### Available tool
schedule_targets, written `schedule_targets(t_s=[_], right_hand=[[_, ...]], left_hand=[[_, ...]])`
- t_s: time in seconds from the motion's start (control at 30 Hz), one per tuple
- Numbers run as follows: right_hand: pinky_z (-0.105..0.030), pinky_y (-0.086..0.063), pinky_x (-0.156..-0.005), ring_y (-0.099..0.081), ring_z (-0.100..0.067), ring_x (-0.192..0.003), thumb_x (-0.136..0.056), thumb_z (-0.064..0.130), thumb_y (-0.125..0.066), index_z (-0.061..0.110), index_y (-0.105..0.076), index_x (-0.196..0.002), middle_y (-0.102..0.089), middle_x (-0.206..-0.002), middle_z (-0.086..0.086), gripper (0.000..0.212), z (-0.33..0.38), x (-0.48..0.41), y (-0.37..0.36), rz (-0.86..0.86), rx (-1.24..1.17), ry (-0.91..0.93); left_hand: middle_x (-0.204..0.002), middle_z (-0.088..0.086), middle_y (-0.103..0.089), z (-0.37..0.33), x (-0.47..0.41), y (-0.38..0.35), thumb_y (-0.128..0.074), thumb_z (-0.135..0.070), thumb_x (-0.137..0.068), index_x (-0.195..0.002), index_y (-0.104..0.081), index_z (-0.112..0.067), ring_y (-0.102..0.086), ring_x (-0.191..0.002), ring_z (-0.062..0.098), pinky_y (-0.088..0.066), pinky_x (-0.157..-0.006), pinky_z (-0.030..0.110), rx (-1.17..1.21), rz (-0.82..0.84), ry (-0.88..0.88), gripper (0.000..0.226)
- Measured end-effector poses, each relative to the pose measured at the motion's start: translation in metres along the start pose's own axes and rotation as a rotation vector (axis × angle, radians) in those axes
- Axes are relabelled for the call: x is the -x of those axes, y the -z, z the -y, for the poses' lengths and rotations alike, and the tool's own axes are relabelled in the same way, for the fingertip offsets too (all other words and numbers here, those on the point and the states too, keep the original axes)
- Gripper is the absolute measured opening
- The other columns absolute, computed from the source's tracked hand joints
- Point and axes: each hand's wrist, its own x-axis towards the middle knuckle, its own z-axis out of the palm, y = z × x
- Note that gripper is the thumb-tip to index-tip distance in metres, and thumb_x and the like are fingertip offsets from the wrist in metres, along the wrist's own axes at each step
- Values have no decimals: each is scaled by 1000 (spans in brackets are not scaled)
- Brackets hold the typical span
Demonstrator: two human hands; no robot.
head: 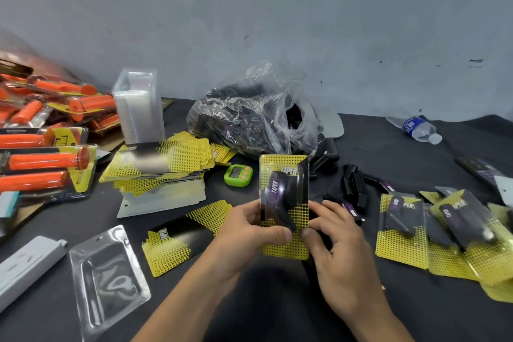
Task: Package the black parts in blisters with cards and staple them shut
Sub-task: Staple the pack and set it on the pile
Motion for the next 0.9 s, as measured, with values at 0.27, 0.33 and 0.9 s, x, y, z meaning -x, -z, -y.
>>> schedule_targets(t_s=[0.27,0.33,0.9], right_hand=[[-42,-35,-109,-53,-22,-127,-97,22,-58,11,-76,-99,-72,-123,0,21,11,4,-2,-276,324,303],[-41,-39,-101,-57,-25,-113,-96,24,-58,12,-75,-97,-73,-107,1,20,27,4,5,-290,322,285],[-30,-41,-53,-64,-20,-76,-98,14,-60,25,-53,-85,-65,-83,5,17,-34,12,135,-375,22,-618]], left_hand=[[-114,6,-76,-5,-1,-7,-76,-17,-78,-112,-76,-23,-70,-104,17,-57,-88,29,156,89,12,34],[-107,7,-76,-14,-2,-10,-75,-14,-79,-114,-73,-14,-71,-98,20,-59,-84,32,183,58,-25,35],[-95,13,-72,-4,-36,-202,-65,-8,-96,-111,-65,-6,-70,-85,29,-58,-78,39,113,-17,388,16]])
